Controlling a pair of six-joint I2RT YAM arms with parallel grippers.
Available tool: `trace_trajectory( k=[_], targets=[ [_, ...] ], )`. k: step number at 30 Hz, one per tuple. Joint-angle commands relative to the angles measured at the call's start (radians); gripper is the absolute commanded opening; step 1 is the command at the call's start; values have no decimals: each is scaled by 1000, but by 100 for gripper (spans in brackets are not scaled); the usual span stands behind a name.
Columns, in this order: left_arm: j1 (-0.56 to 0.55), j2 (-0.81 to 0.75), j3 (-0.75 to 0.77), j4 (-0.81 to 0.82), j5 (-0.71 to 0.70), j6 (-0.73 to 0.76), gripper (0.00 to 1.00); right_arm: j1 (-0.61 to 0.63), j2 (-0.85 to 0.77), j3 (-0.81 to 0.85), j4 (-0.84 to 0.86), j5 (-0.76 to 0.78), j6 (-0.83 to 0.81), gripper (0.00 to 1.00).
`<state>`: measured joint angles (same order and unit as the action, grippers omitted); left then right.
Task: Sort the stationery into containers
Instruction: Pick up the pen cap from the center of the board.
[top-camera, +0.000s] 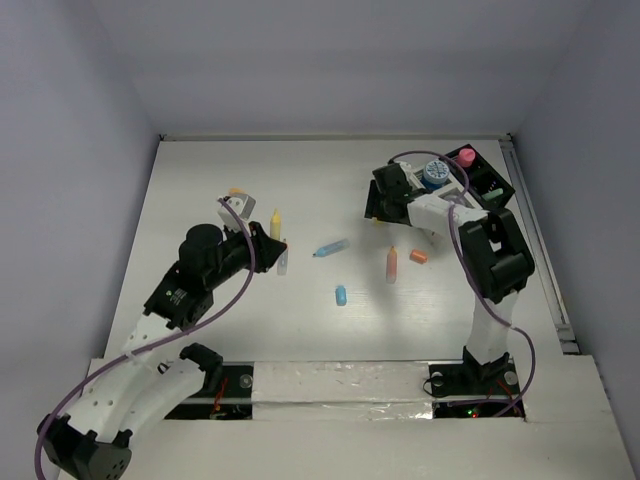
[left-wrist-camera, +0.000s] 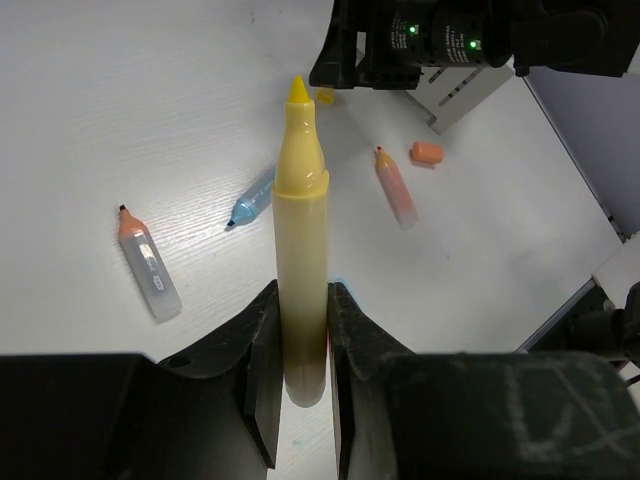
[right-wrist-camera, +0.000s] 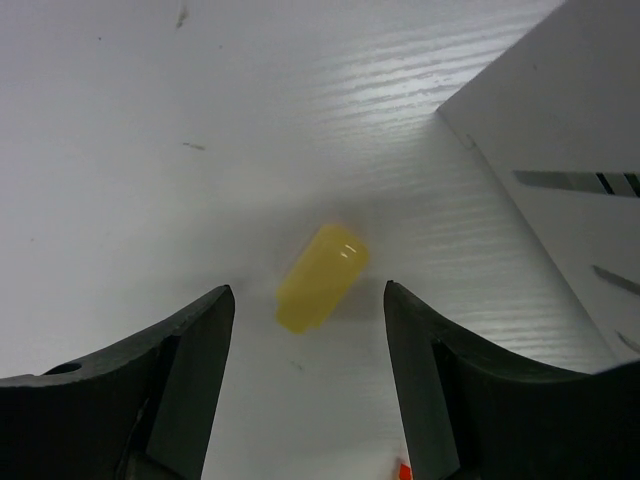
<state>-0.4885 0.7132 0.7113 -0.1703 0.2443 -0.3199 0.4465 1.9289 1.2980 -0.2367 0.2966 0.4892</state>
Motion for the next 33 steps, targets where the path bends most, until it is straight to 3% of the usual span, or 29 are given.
trace_trajectory(
  k=[1,6,17,21,33],
  targets=[
    [16,-3,34,37,29,15,0,6,34,92,-16,50,9,67],
    [16,6,33,41,38,15,0,6,68,104,-32,21,11,62],
    [44,26,31,55,76,13,0,6,64,63,-4,-16,15,64],
    [44,28,30,54,78,13,0,6,96,76,7,-43,12,58],
    [62,40,30,55,85,13,0,6,131,119,-19,-33,-27,52]
  ],
)
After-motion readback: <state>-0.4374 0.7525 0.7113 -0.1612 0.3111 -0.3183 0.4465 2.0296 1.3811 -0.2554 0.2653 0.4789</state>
